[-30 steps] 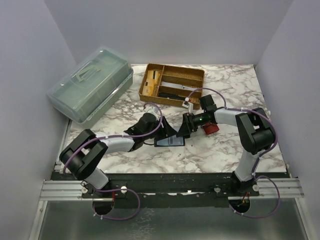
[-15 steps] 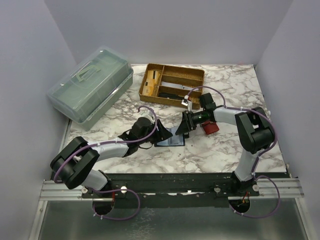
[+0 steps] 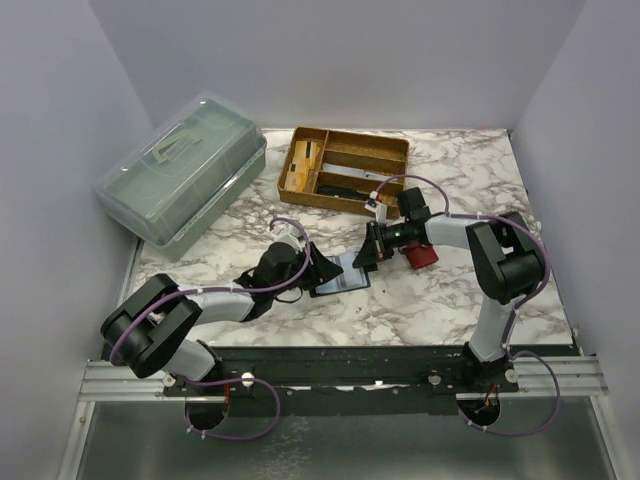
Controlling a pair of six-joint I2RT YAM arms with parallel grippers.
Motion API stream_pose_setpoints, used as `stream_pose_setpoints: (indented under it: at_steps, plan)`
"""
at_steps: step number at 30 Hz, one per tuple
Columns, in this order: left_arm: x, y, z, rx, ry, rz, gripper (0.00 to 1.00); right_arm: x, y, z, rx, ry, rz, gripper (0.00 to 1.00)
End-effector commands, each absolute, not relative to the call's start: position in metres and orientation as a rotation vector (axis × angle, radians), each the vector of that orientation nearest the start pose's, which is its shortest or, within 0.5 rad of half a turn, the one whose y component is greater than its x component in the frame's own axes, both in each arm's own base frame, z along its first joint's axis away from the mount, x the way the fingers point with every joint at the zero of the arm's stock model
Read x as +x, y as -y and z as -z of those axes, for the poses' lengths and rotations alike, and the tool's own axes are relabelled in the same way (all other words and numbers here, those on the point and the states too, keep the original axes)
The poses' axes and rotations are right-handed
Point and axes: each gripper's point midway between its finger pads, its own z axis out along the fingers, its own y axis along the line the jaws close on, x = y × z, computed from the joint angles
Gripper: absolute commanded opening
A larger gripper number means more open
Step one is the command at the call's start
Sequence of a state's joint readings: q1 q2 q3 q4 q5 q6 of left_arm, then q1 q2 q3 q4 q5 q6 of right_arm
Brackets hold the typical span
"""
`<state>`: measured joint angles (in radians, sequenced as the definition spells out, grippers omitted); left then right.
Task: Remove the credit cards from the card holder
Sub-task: Remove the credit card from the card holder.
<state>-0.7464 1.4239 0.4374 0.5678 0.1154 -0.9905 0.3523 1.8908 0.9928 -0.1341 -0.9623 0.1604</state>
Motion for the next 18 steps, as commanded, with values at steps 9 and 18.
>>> stream_pose_setpoints:
  at_steps: [9, 18]
  plan:
    - [0.238, 0.302, -0.116, -0.227, -2.004, 1.379, 0.52, 0.273, -0.251, -0.088, -0.703, -2.173, -1.707, 0.0]
    - [0.238, 0.31, -0.11, -0.227, -2.023, 1.415, 0.5, 0.285, -0.244, -0.078, -0.68, -2.249, -1.518, 0.0]
